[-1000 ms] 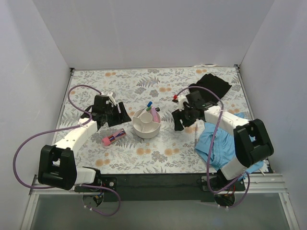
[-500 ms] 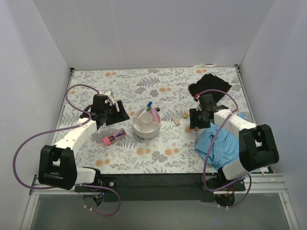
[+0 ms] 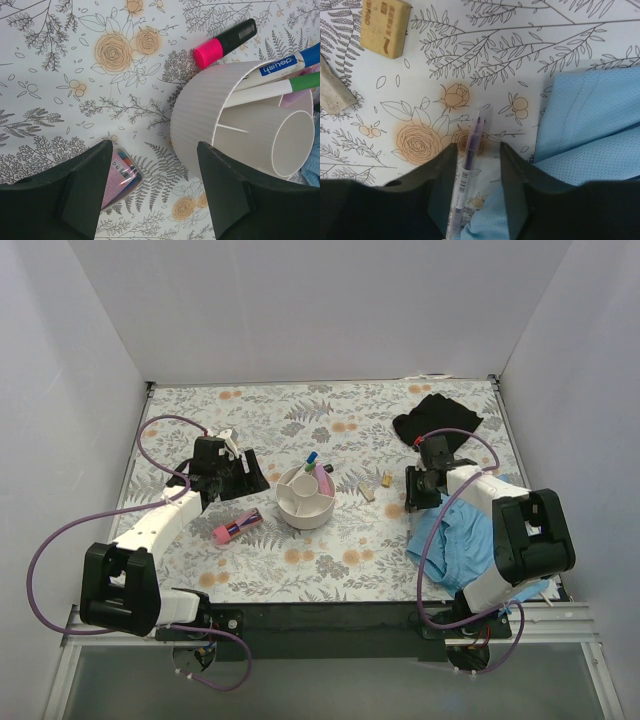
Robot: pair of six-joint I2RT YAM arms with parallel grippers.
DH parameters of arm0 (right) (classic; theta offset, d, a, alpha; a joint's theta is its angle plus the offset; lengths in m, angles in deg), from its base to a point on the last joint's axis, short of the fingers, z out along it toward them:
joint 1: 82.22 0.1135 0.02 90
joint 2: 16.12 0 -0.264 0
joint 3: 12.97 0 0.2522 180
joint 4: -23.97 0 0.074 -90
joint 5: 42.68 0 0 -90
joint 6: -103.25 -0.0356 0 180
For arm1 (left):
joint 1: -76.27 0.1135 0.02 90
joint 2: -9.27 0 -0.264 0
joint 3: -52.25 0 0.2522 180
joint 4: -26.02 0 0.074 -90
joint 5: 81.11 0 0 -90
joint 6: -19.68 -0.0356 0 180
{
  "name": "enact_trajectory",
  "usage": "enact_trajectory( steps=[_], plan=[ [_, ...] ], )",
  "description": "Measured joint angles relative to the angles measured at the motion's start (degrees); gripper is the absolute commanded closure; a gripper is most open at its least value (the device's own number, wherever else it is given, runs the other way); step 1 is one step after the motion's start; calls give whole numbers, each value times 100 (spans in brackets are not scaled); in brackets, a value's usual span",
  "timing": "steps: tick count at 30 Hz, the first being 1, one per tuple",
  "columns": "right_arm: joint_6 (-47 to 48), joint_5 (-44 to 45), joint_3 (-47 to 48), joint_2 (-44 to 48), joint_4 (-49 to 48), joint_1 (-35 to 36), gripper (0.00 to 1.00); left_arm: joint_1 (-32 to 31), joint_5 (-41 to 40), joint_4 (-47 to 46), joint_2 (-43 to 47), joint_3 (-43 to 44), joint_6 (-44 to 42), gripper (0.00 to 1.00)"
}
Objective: Sort the stationery into containers
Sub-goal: Pick up the pen from the center of the board.
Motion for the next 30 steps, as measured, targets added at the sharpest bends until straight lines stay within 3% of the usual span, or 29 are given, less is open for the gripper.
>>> enact_trajectory(
  steps=[2, 4, 13, 19, 24, 30],
  plan=[
    [-17, 11, 2, -42, -79, 0, 72, 0, -33, 0, 2, 0, -39, 32],
    [-46, -13, 7, -81, -140, -9, 98, 2, -68, 0, 9, 0, -72, 32],
    [17, -72, 210, -203, -26, -26, 99, 39, -267, -2, 98, 0, -319, 32],
    [289, -645, 1034, 146, 417, 131, 99, 138, -389, -188, 446, -138, -540, 31],
    [632, -1008, 1314, 1167, -595, 1143, 99, 205, -282, -50, 693, -278, -1115, 28],
    [955, -1300, 1088, 1545, -1882, 2417, 99, 201, -96, 1165, 446, 511, -2566, 25]
  ],
)
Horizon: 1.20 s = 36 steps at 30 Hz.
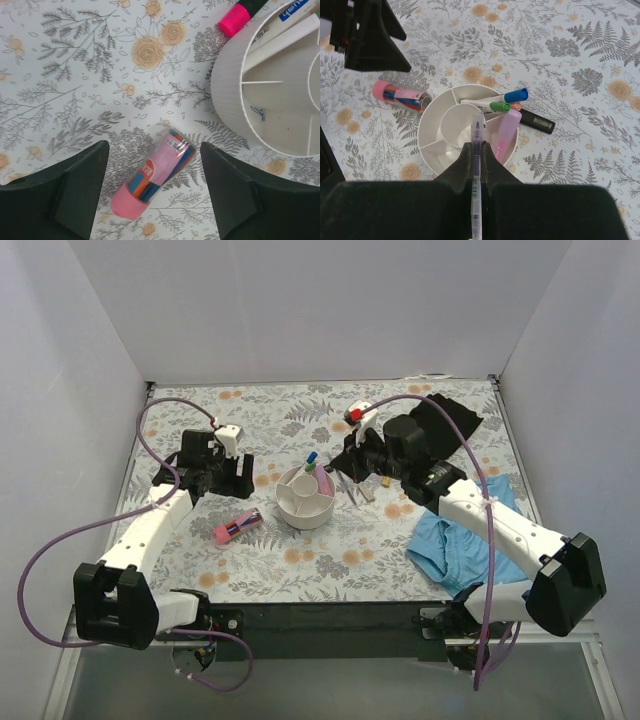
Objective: Sort the stationery into containers
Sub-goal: Pick up the pen from the center of the board, then place the pen in the storage box.
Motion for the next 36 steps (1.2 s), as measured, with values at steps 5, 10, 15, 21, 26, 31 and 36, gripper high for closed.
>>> enact_trajectory(
  steps=[5, 10, 15, 21, 26, 31, 36],
  plan=[
    [361, 52, -544, -63, -866, 481, 99, 116, -295, 238, 225, 131, -424, 24],
    [837, 201, -898, -256, -1814, 1062, 99, 234, -538, 345, 645, 2, -223, 25],
    [1185, 345, -909, -382, -2601, 1259, 99, 284, -721, 358, 691, -59, 79, 25],
    [1263, 564, -905, -518, -2962, 1255, 99, 363, -848, 326, 691, -90, 188, 25],
    [1021, 776, -901, -654, -3086, 1255, 99, 387, -874, 297, 625, -151, 229, 25],
    [820, 920, -901, -667, -3226, 1255, 99, 417, -876, 264, 507, -151, 232, 25],
    [730, 1023, -981, -667, -3432, 1255, 99, 417, -876, 256, 461, -151, 232, 26]
  ],
)
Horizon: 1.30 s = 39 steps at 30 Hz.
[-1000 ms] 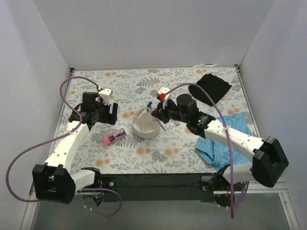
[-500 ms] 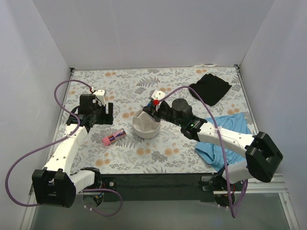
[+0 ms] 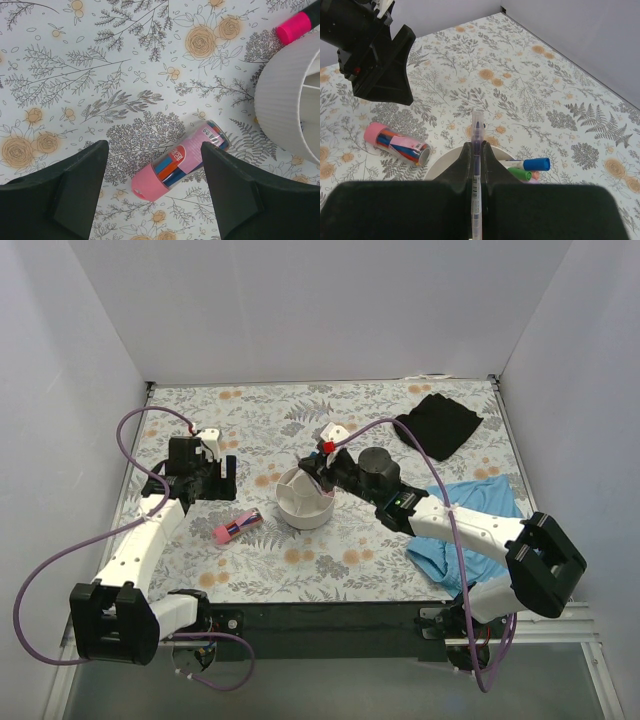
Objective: Sort the stationery into containers
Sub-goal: Place the pen in the storage box.
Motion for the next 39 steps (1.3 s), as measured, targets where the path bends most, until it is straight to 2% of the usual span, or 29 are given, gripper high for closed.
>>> enact_trajectory(
  steps=[18, 19, 21, 22, 25, 32, 36, 39],
  plan=[
    [-442, 90, -682, 68, -79, 0, 99, 39, -17, -35, -151, 7, 0, 26],
    [-450, 90, -684, 68, -81, 0, 95, 44, -20, -35, -151, 13, -2, 26],
    [-452, 111, -684, 68, -81, 0, 80, 61, -24, -35, -151, 28, -2, 25],
    [-450, 146, -684, 68, -81, 0, 67, 68, -31, -35, -151, 35, 0, 24],
    [-433, 264, -684, 109, -66, 0, 55, 79, -33, -11, -151, 74, -13, 22],
    [-125, 494, -553, 610, 522, -70, 48, 81, -57, 114, 26, 245, -555, 14],
    [164, 435, -264, 837, 1088, -103, 40, 120, -96, 76, 470, 273, -789, 14],
    [516, 122, 90, 868, 1655, -109, 36, 192, 177, 343, 715, 487, -1051, 13]
  ],
)
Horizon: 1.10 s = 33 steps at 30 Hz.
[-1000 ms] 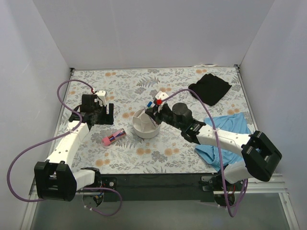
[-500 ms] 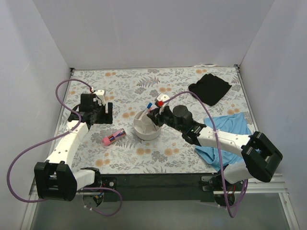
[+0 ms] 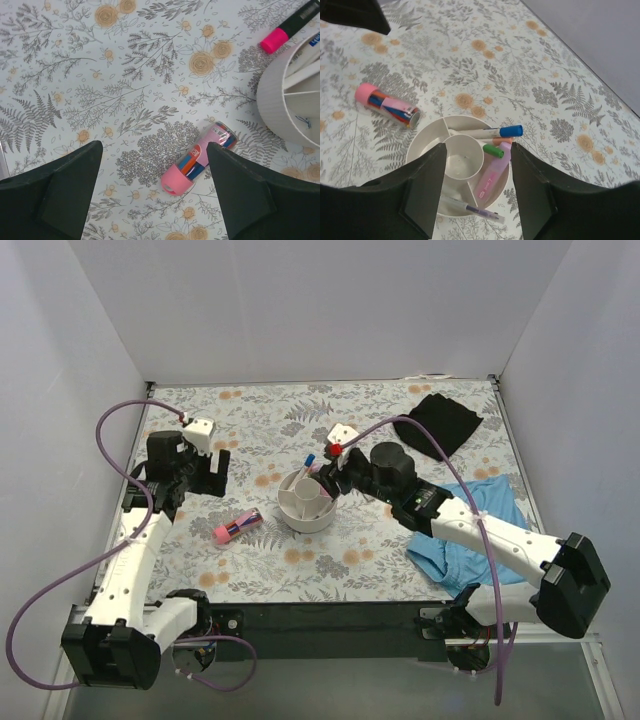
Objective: Sort the stationery into containers
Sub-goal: Place the pen in the storage box, then pick up the stationery from the center of the board.
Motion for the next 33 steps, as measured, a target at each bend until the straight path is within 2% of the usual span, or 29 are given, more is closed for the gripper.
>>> enact_trajectory(
  steps=[4, 8, 10, 13, 15, 20, 25, 33],
  plan=[
    [728, -949, 866, -219, 1102, -2, 29, 190, 306, 306, 205, 85, -376, 12],
    [1438, -1969, 2409, -1235, 2264, 37, 29, 1078, 417, 387, 310, 85, -494, 14],
    [1611, -2197, 2723, -1563, 2531, 94, 29, 1338, 479, 507, 319, 83, -616, 18],
    [1749, -2352, 3082, -1996, 3080, 170, 29, 1165, 1027, 1113, 374, 50, -1268, 21],
    [1786, -2354, 3237, -2177, 3314, 208, 29, 896, 1432, 1650, 490, -131, -2000, 22],
    [1886, -2350, 3298, -2227, 3609, 227, 29, 619, 1650, 2450, 579, -754, -3088, 22],
    [1904, -2304, 3307, -2227, 3718, 227, 29, 531, 1554, 2341, 501, -1088, -3458, 22],
    [1954, -2155, 3307, -2227, 3720, 227, 30, 328, 1355, 1460, 37, -1650, -3554, 27]
  ],
)
